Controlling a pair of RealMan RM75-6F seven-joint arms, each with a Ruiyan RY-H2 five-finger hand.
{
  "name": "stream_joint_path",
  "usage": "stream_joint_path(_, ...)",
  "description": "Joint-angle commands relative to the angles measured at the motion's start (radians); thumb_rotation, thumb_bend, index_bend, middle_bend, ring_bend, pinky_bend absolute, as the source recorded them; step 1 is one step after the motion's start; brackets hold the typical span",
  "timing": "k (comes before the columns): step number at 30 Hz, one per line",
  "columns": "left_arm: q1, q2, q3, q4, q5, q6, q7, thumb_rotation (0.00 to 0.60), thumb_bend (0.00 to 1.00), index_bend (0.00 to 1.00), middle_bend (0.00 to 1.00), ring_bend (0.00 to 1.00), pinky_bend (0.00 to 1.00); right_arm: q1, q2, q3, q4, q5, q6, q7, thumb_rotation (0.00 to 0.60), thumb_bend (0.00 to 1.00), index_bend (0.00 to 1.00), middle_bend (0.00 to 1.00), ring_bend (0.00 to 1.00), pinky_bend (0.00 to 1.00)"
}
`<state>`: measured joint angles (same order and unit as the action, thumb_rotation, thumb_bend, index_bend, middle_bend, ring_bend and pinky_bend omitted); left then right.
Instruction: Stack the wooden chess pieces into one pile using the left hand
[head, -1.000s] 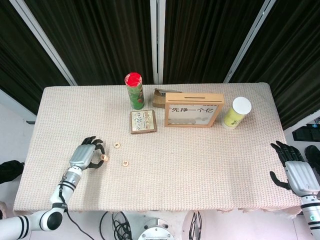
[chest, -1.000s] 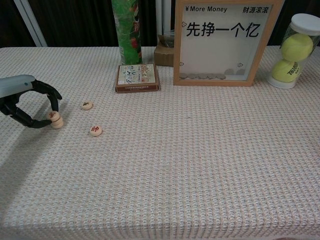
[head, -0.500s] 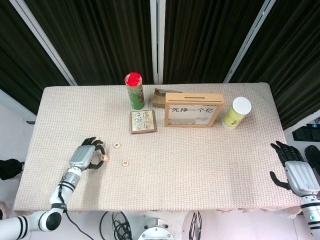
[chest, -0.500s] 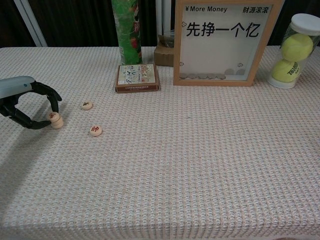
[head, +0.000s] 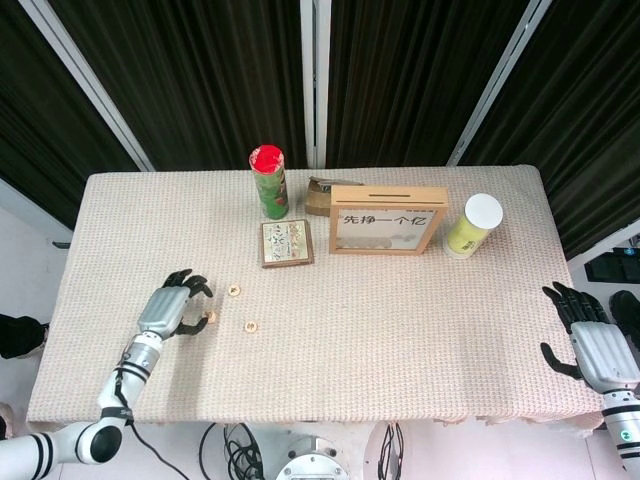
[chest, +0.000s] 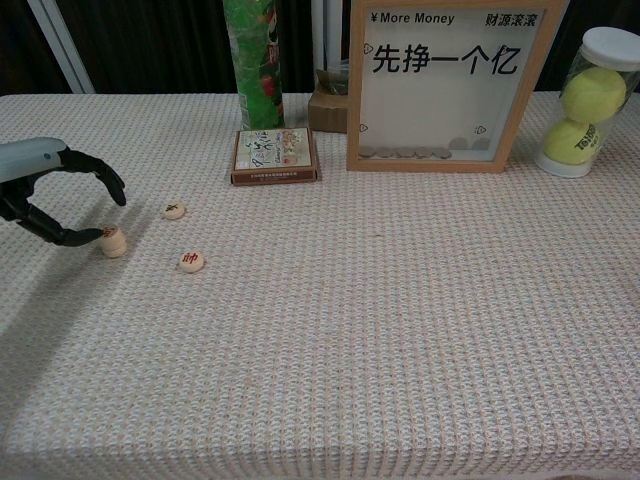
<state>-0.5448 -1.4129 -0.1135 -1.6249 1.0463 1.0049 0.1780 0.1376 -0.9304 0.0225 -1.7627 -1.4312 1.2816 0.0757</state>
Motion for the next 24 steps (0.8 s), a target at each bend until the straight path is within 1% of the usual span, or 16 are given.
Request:
stream_joint_path(1, 0.005, 0.037, -0.017, -0.064, 0.036, 0.038, 0.0, 0.6, 0.32, 0.32, 0.16, 0.0, 0.01, 0.001, -0.001, -0.001, 0.0, 0.0, -0.002, -0.002, 0.6, 0.34, 0.0, 0.0, 0.0, 0.0)
stream_joint_path(5, -0.005, 0.067, -0.037, -0.12, 0.04, 0.05, 0.019, 0.6, 0.32, 0.33, 0.16, 0.0, 0.01, 0.001, -0.001, -0.001, -0.002, -0.001, -0.002, -0.004, 0.6, 0.34, 0.0, 0.0, 0.0, 0.0)
stream_joint_path(8, -0.026, 0.063, -0.06, -0.115, 0.009, 0.043, 0.045, 0.6, 0.32, 0.34, 0.16, 0.0, 0.01, 0.0, 0.0, -0.001, -0.003, -0.003, 0.001, -0.003, 0.6, 0.34, 0.0, 0.0, 0.0, 0.0)
stream_joint_path(11, -0.062, 0.033, -0.087, -0.071, -0.044, 0.021, 0.076, 0.6, 0.32, 0.34, 0.16, 0.0, 0.01, 0.0, 0.001, -0.003, -0.004, -0.005, 0.0, -0.003, 0.6, 0.34, 0.0, 0.0, 0.0, 0.0)
stream_joint_path(16, -0.136, -0.035, -0.117, 0.045, -0.169, -0.049, 0.135, 0.6, 0.31, 0.35, 0.16, 0.0, 0.01, -0.002, 0.003, -0.002, -0.003, -0.007, 0.003, 0.004, 0.6, 0.34, 0.0, 0.0, 0.0, 0.0)
stream_joint_path(20, -0.172, -0.078, -0.122, 0.115, -0.24, -0.077, 0.166, 0.6, 0.31, 0.35, 0.16, 0.0, 0.01, -0.004, 0.006, -0.001, 0.002, -0.006, 0.007, 0.017, 0.6, 0.34, 0.0, 0.0, 0.0, 0.0)
stream_joint_path(24, -0.185, -0.097, -0.118, 0.147, -0.279, -0.09, 0.175, 0.6, 0.31, 0.37, 0.16, 0.0, 0.01, -0.005, 0.008, -0.001, 0.006, -0.006, 0.007, 0.026, 0.6, 0.34, 0.0, 0.0, 0.0, 0.0)
